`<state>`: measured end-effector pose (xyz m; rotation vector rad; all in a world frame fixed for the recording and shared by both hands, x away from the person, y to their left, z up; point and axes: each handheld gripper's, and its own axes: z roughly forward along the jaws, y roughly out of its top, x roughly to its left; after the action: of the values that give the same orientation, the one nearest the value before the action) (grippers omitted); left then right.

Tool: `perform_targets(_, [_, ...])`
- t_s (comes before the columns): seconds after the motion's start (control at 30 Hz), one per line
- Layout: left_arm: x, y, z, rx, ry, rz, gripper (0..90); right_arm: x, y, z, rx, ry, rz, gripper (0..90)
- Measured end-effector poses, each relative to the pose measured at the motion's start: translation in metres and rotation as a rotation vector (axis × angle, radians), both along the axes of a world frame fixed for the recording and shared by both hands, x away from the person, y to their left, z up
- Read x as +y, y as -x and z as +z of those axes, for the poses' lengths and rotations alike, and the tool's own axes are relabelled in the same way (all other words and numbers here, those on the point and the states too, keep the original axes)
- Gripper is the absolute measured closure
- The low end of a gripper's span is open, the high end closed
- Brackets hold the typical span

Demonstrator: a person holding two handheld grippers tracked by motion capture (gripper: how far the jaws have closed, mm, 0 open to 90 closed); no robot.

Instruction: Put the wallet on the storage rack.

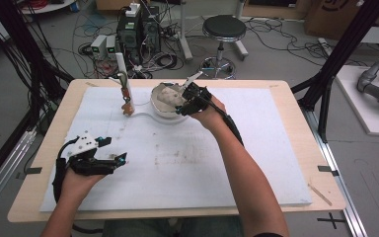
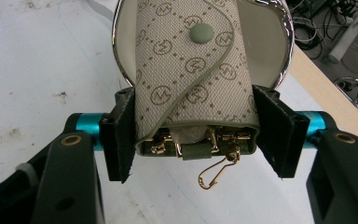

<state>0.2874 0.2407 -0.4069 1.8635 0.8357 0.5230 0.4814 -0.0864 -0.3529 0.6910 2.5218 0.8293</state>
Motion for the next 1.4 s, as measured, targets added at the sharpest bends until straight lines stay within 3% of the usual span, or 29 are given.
perform_targets(0.37, [0.001,0.0,0.0,0.002,-0.001,0.002,19.3,0.006,-0.006,-0.003,0.005,0.011,-0.004,36.6])
perform_targets(0.57, [0.001,0.0,0.0,0.002,-0.003,0.002,19.3,0.011,-0.005,-0.005,-0.012,0.013,-0.015,35.2])
perform_targets(0.7, [0.002,0.001,0.0,0.002,0.0,0.004,19.3,0.015,-0.003,-0.003,-0.049,-0.012,-0.013,34.4])
perform_targets(0.83, [0.002,0.001,0.0,0.001,-0.002,0.004,19.3,0.015,-0.001,-0.002,-0.048,-0.009,-0.026,30.3])
perform_targets(0.97, [0.002,0.001,-0.001,0.003,-0.003,0.003,19.3,0.007,0.001,0.005,-0.063,-0.034,-0.046,22.2])
perform_targets(1.17, [0.001,0.001,-0.001,0.002,-0.005,0.0,19.3,-0.009,0.011,0.018,-0.063,-0.07,-0.054,21.3])
perform_targets(1.23, [0.0,0.001,-0.001,0.001,-0.004,-0.002,19.3,-0.018,0.015,0.019,-0.084,-0.085,-0.049,21.3])
perform_targets(1.4, [-0.002,0.001,-0.001,0.001,-0.005,-0.009,19.3,-0.038,0.024,0.019,-0.052,-0.078,-0.077,21.1])
